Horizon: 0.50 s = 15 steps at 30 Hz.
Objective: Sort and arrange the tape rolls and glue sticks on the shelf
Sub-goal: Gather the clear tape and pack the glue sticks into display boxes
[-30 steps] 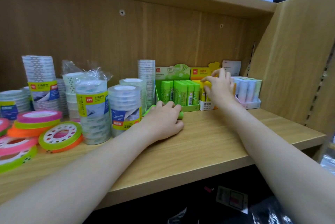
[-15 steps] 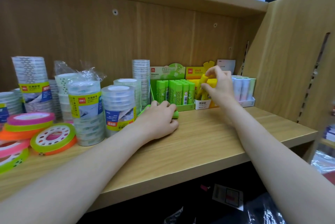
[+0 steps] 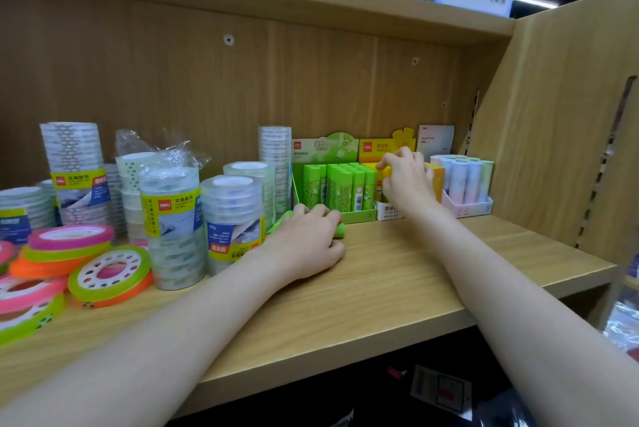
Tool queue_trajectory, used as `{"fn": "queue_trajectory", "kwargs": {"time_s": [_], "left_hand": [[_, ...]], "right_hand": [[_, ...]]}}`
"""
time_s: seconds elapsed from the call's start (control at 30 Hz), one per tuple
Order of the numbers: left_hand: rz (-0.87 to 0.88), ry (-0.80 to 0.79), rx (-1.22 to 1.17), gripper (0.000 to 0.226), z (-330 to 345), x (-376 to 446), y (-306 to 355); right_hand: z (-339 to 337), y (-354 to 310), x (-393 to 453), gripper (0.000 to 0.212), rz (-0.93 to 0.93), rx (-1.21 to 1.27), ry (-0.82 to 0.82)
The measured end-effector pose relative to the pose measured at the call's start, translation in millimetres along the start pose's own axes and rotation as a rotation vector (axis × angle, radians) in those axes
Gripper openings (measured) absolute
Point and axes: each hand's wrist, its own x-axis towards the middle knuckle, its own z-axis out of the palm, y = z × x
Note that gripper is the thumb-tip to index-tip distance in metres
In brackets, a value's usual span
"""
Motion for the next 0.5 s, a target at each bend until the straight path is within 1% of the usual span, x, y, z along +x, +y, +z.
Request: {"fn": "queue_trajectory", "kwargs": {"time_s": [0.1, 0.17, 0.23, 0.27, 0.3, 0.33, 0.37, 0.43, 0.47, 0.5], "left_hand": [[-0.010, 0.015, -0.011, 0.044, 0.4, -0.7, 0.3], [-0.017, 0.049, -0.065, 0.048, 0.0, -1.8, 0.7], [-0.025, 0.086, -0.162, 0.054, -1.8, -2.3, 1.3], [-0.031, 0.102, -0.201, 0.054, -3.1, -2.2, 1.7], [-0.039, 0.117, -0.221, 0.051, -4.0, -2.2, 2.1], [-0.050, 0.128, -0.223, 0.046, -4.4, -2.6, 2.6], [-0.059, 0.137, -0.216, 0.041, -4.8, -3.3, 3.0], [-0.064, 0.141, -0.208, 0.037, -5.1, -4.8, 4.0], [-0.060, 0.140, -0.210, 0.036, -5.1, -5.6, 4.3], [-0.051, 0.144, -0.214, 0.035, -5.2, -6.4, 4.4]], "right_hand": [[1.5, 2.6, -9.8, 0.046, 0.005, -0.088, -0.020], [-1.8, 6.4, -18.6, 0.059, -0.012, -0.091, -0.023], [-8.9, 8.3, -27.2, 0.062, -0.070, 0.057, 0.115], [-11.2, 7.4, -31.8, 0.057, -0.128, 0.186, 0.174], [-13.6, 5.0, -37.8, 0.048, -0.187, 0.311, 0.157], [-15.1, 1.6, -44.2, 0.038, -0.239, 0.403, 0.064], [-15.4, -1.6, -50.3, 0.030, -0.273, 0.450, -0.076], [-16.0, -6.6, -58.5, 0.019, -0.310, 0.454, -0.358], [-15.1, -7.9, -60.0, 0.016, -0.323, 0.448, -0.450], [-14.3, -9.1, -60.3, 0.013, -0.331, 0.448, -0.501]]}}
